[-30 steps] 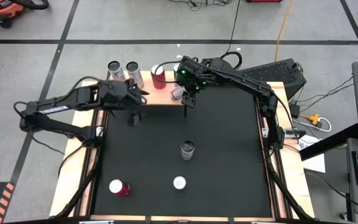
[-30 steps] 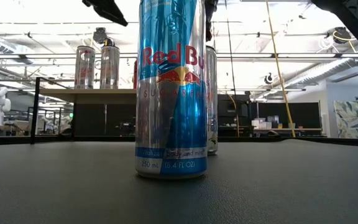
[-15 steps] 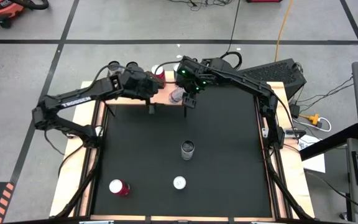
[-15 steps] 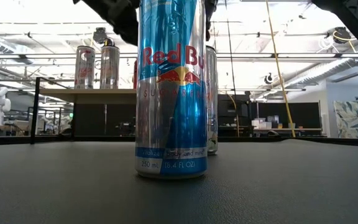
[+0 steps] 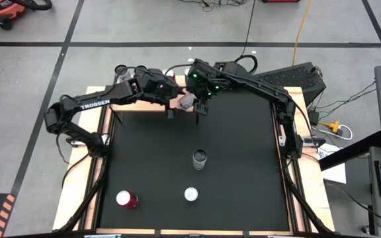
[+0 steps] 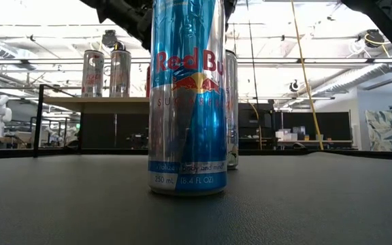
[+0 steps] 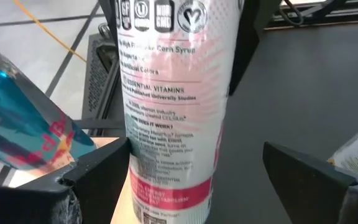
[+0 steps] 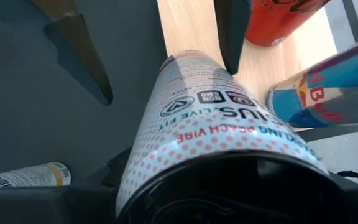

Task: Place canned beverage on shelf
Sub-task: Put the white pink soda can aligned with the white pink soda can on the shelf

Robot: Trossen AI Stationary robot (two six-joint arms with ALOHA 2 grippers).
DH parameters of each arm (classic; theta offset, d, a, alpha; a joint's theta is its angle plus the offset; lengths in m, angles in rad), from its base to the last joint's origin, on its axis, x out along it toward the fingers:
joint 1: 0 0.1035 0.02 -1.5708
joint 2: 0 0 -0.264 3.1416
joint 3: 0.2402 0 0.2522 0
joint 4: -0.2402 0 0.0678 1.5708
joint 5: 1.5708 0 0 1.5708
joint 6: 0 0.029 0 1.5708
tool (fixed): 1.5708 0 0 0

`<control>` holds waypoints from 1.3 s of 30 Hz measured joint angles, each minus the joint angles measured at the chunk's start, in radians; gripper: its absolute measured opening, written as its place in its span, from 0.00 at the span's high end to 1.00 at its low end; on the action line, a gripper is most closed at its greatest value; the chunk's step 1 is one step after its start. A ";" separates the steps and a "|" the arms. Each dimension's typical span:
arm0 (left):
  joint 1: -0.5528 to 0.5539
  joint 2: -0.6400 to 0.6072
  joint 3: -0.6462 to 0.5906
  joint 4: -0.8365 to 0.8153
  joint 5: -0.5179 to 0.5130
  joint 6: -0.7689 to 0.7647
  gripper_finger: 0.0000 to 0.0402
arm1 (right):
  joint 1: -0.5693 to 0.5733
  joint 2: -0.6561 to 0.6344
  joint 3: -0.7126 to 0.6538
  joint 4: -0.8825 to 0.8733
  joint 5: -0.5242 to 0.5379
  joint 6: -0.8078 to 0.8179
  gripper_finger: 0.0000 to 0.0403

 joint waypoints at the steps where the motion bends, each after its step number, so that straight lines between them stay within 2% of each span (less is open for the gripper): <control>1: 0.000 0.003 0.000 0.010 0.001 0.000 0.09 | 0.000 0.000 0.000 0.000 -0.012 -0.001 0.42; 3: 0.004 0.005 0.000 0.022 0.010 0.001 0.09 | 0.000 0.000 0.000 0.014 -0.045 -0.003 0.42; 11: 0.007 0.004 0.000 0.034 0.016 0.009 0.14 | 0.001 0.000 0.000 0.050 -0.061 -0.013 0.42; 25: 0.007 0.004 0.000 0.025 0.044 0.036 0.42 | 0.001 0.000 0.000 0.050 -0.076 -0.010 0.42; 32: 0.024 0.004 0.000 0.024 0.065 0.052 0.42 | 0.001 0.000 0.000 0.054 -0.073 -0.003 0.42; 39: 0.037 0.004 0.000 0.027 0.106 0.074 0.42 | 0.002 0.000 0.000 0.058 -0.074 0.002 0.35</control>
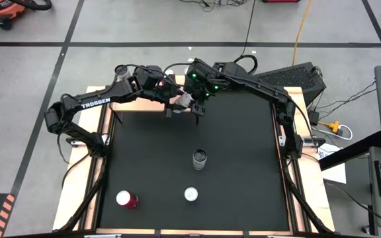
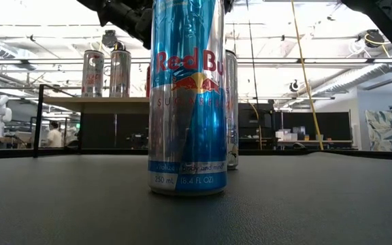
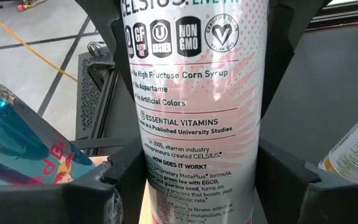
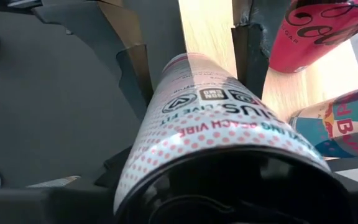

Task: Place canned beverage on shelf
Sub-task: Put the white pink soda can aligned with the white pink soda can on the shelf

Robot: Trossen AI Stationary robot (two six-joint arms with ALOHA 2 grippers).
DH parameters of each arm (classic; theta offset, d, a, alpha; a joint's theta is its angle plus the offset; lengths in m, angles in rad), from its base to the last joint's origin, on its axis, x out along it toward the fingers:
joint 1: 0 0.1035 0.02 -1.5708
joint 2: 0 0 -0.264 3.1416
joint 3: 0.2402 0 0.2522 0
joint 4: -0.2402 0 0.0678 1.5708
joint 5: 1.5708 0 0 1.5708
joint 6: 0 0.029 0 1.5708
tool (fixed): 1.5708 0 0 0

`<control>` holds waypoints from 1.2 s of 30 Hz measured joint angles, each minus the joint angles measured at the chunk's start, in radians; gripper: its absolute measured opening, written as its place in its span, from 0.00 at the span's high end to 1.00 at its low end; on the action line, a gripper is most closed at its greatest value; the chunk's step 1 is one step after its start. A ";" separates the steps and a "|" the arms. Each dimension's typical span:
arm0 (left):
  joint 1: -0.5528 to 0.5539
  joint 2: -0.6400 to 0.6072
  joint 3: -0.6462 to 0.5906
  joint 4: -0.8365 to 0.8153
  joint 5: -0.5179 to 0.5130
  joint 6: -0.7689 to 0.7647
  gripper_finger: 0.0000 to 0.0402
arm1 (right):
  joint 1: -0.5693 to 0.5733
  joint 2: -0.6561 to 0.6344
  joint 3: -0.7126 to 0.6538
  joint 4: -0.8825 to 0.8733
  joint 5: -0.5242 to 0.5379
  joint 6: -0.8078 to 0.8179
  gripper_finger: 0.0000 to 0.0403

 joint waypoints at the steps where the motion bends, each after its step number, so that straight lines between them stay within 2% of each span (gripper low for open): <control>1: 0.001 0.000 0.000 0.001 0.009 0.005 0.42 | 0.000 0.000 0.000 0.000 -0.002 -0.001 0.34; 5: 0.003 0.000 0.000 -0.002 0.070 0.031 0.42 | 0.002 0.000 0.000 -0.002 -0.012 -0.001 0.31; 15: 0.002 0.000 0.000 -0.021 0.081 0.037 0.42 | 0.010 0.000 0.000 0.013 -0.005 0.000 0.31; 22: 0.002 -0.001 0.000 -0.023 0.082 0.038 0.42 | 0.014 0.000 0.000 0.012 -0.001 0.100 0.31; 36: 0.001 -0.001 0.000 -0.023 0.077 0.037 0.42 | 0.013 0.000 0.000 0.011 -0.002 0.006 0.31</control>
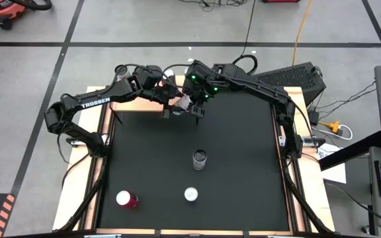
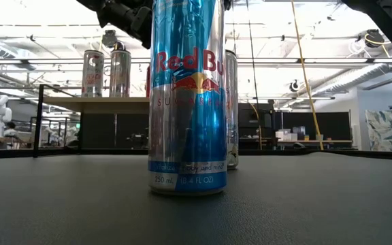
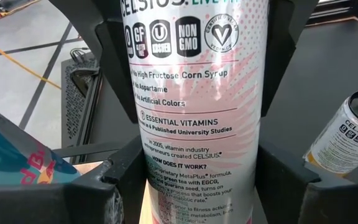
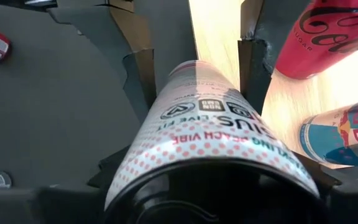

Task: Place canned beverage on shelf
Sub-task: Put the white pink soda can aligned with the white pink soda can on the shelf

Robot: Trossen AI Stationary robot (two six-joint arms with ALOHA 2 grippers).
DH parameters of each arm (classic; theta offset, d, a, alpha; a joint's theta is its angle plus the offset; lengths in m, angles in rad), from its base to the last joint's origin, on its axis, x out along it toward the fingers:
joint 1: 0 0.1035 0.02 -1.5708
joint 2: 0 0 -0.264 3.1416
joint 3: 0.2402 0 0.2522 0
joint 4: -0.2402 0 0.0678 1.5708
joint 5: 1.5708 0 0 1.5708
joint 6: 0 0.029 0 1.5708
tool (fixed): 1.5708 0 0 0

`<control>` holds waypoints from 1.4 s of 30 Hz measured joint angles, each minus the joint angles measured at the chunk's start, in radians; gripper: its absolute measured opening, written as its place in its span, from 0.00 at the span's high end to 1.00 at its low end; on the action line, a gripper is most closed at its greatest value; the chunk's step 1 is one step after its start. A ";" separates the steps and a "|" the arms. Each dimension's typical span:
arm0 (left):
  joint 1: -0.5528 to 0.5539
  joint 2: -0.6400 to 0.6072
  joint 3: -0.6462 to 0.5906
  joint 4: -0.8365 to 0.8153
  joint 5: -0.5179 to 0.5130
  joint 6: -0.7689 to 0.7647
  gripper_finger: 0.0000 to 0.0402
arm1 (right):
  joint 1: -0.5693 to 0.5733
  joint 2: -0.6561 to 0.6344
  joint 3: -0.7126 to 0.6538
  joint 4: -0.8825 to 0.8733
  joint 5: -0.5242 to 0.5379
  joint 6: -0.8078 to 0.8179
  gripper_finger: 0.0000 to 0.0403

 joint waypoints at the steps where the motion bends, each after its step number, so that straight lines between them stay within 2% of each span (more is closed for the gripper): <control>1: -0.001 0.000 0.000 0.000 -0.001 0.000 0.42 | 0.000 0.000 0.000 -0.003 0.000 -0.008 0.31; 4: -0.001 0.000 0.000 0.000 -0.001 0.000 0.42 | 0.000 0.000 0.000 -0.014 -0.008 -0.018 0.31; 10: -0.002 0.000 -0.001 -0.013 0.006 0.000 0.41 | -0.005 0.000 0.000 -0.029 -0.114 -0.007 0.31; 16: -0.001 0.001 -0.001 -0.007 -0.004 0.013 0.40 | -0.003 -0.001 0.000 -0.020 -0.048 0.004 0.31; 33: 0.015 -0.021 -0.001 -0.004 -0.029 0.029 0.40 | -0.003 -0.001 0.000 -0.115 -0.048 0.024 0.31; 42: 0.016 -0.046 -0.001 -0.018 -0.029 0.029 0.40 | 0.005 -0.001 0.000 -0.161 -0.049 0.088 0.31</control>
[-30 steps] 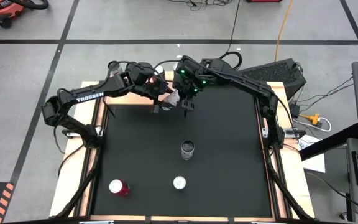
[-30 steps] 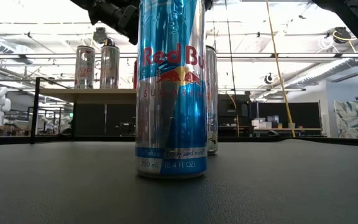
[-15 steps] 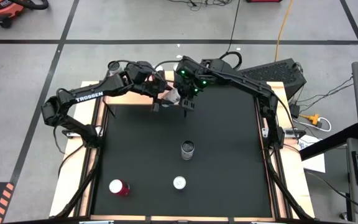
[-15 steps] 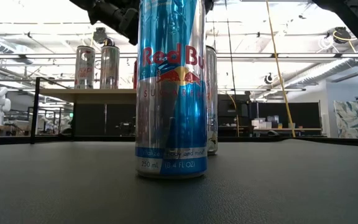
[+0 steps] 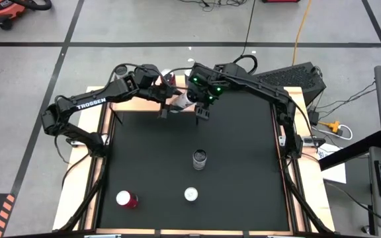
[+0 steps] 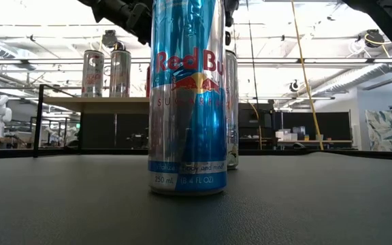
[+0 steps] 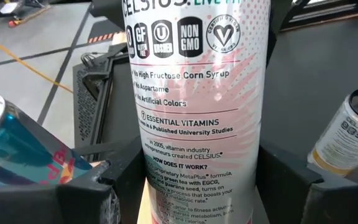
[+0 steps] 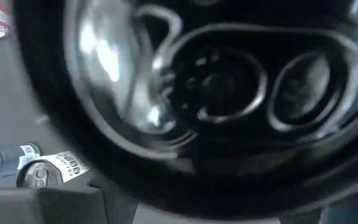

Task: Place canned beverage on shelf
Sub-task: Put the white pink soda can aligned with the white pink soda can on the shelf

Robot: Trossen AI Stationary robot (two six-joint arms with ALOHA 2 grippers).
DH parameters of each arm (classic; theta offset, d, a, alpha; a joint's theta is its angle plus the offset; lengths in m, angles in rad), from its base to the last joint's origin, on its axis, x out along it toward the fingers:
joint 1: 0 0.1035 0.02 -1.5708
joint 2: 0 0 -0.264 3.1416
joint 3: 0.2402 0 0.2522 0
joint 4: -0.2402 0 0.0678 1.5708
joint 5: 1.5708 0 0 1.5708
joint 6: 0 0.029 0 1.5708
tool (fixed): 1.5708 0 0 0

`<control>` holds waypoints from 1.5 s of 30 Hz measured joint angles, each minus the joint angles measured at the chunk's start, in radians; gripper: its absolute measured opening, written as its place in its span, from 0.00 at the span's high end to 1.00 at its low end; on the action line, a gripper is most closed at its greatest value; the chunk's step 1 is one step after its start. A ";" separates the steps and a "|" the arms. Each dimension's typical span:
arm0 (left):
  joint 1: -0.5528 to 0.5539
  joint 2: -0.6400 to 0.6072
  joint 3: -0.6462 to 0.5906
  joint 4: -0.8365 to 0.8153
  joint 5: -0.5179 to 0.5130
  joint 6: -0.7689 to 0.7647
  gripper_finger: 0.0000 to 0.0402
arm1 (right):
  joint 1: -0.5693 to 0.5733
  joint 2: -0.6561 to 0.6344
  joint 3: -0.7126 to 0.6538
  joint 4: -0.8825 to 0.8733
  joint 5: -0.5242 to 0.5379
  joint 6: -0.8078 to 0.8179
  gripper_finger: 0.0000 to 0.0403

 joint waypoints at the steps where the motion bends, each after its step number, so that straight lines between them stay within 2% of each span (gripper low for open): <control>1: 0.000 -0.001 0.000 -0.005 0.000 0.000 0.40 | 0.000 0.000 0.000 0.000 0.001 0.002 0.31; 5: 0.000 -0.001 0.000 -0.019 0.000 0.000 0.40 | 0.000 0.000 0.000 -0.001 0.014 0.036 0.34; 8: 0.000 -0.001 0.000 -0.020 0.000 0.000 0.40 | 0.000 0.000 0.000 -0.001 0.056 0.046 0.42; 19: 0.019 -0.001 0.000 -0.033 -0.006 0.016 0.40 | 0.001 0.000 0.000 0.077 0.107 0.084 0.96; 35: 0.034 -0.001 0.000 -0.042 0.040 0.026 0.40 | 0.010 -0.002 0.000 0.185 0.076 0.085 0.99; 45: 0.085 0.000 -0.001 -0.035 0.079 0.036 0.40 | 0.000 0.000 0.000 0.247 0.083 0.065 1.00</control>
